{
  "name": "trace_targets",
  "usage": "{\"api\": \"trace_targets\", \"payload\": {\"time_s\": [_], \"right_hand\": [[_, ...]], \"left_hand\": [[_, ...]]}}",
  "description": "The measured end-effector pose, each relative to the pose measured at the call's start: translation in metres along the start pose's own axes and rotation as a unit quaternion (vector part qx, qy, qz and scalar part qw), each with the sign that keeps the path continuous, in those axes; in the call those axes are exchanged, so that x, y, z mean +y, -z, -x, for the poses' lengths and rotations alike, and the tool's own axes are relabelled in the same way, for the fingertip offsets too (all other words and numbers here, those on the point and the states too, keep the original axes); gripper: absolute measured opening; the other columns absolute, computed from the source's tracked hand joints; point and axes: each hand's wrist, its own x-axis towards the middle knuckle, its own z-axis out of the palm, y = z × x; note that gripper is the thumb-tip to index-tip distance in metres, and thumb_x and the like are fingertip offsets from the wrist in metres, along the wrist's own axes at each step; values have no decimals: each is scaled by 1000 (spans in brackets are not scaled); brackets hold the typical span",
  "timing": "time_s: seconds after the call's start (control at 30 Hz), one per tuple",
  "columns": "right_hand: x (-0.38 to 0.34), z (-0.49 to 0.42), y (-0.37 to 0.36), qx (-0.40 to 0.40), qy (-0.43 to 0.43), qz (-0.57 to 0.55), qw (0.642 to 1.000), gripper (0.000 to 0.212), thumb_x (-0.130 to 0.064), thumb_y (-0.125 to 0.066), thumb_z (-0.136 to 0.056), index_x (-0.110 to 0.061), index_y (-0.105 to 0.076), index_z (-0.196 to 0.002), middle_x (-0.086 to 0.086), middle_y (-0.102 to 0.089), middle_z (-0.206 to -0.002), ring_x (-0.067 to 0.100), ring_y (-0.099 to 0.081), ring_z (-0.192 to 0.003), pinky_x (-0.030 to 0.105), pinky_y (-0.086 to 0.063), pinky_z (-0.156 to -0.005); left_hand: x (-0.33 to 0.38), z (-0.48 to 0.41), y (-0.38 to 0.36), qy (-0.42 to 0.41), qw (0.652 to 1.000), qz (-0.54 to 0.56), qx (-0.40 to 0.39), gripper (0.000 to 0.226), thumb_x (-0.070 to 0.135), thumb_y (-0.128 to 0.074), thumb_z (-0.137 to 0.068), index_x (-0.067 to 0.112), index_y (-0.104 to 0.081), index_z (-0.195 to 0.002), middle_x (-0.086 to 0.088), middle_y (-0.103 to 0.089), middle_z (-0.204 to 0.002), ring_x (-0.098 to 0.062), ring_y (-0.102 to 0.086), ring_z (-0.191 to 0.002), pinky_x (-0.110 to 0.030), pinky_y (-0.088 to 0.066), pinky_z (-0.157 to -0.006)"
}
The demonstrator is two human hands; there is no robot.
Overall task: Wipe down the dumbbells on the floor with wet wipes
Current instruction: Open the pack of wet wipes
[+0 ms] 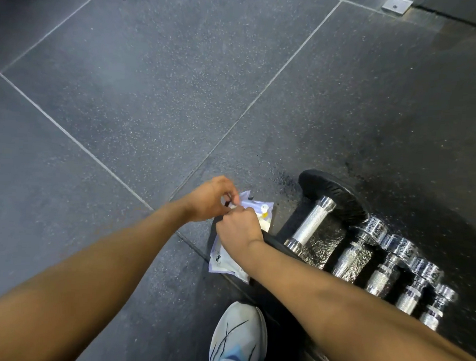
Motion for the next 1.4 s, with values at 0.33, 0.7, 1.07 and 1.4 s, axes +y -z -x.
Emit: {"api": "trace_targets", "payload": {"time_s": [0.33,0.7,1.07,1.4], "right_hand": [[2,3,6,-5,-28,-9,1000,30,-14,-46,-102,-19,-61,-128,3,-65,-127,26,-58,-121,35,-41,-89],[-7,0,0,-10,-62,-26,998,27,-13,-48,-101,-21,-63,-122,-1,-67,-122,23,-61,-117,32,-41,-83],[-5,-2,-5,-2,-58,-41,998,27,-13,-45,-101,-19,-64,-119,3,-68,-119,25,-60,-115,33,-38,-77],[18,4,13,-6,-89,-120,989,27,-11,-51,-97,-14,-65,-121,7,-69,-121,28,-64,-116,29,-37,-68]], "left_hand": [[5,61,-59,163,952,216,139,15,-16,-67,-83,-3,-64,-92,-6,-65,-84,2,-58,-65,-17,-49,-65],[7,66,-72,168,951,197,167,5,-6,-69,-87,-3,-70,-91,-1,-65,-87,-15,-62,-81,-12,-47,-68],[-2,68,-89,119,959,135,219,16,-2,-74,-81,8,-70,-93,-4,-55,-105,-11,-56,-94,-12,-45,-81],[6,67,-77,15,958,135,254,5,12,-70,-85,17,-72,-86,4,-57,-98,-3,-55,-90,-13,-41,-77]]}}
